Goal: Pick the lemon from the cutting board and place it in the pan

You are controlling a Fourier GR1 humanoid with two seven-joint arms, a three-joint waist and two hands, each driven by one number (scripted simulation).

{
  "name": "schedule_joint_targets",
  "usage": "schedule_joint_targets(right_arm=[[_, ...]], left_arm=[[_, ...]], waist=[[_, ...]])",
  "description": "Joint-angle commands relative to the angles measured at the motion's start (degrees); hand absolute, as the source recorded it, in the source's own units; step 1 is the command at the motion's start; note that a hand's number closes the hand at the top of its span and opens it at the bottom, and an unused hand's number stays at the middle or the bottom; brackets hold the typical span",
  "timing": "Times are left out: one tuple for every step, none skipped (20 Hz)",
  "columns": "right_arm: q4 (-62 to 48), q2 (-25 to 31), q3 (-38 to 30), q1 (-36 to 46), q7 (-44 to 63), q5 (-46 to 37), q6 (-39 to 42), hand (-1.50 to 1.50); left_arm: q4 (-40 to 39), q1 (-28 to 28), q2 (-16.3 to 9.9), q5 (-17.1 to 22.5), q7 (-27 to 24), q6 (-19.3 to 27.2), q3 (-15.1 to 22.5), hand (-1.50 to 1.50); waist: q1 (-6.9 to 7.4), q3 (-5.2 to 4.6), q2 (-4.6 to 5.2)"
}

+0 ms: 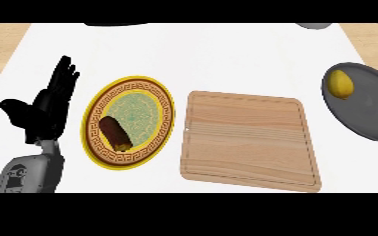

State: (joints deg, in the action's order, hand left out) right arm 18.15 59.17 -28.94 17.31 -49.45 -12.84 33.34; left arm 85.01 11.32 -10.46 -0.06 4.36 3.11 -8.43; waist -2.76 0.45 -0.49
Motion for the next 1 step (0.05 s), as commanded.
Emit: schedule_joint_targets(right_arm=[[1.7,0.6,0.9,-4.3,-13.6,1.4,16.3,-1.50]], left_arm=[[-1.3,-0.3,-0.3,0.7,-1.2,-0.7,-0.7,0.00]], waist=[[-0.13,-0.10,0.14]])
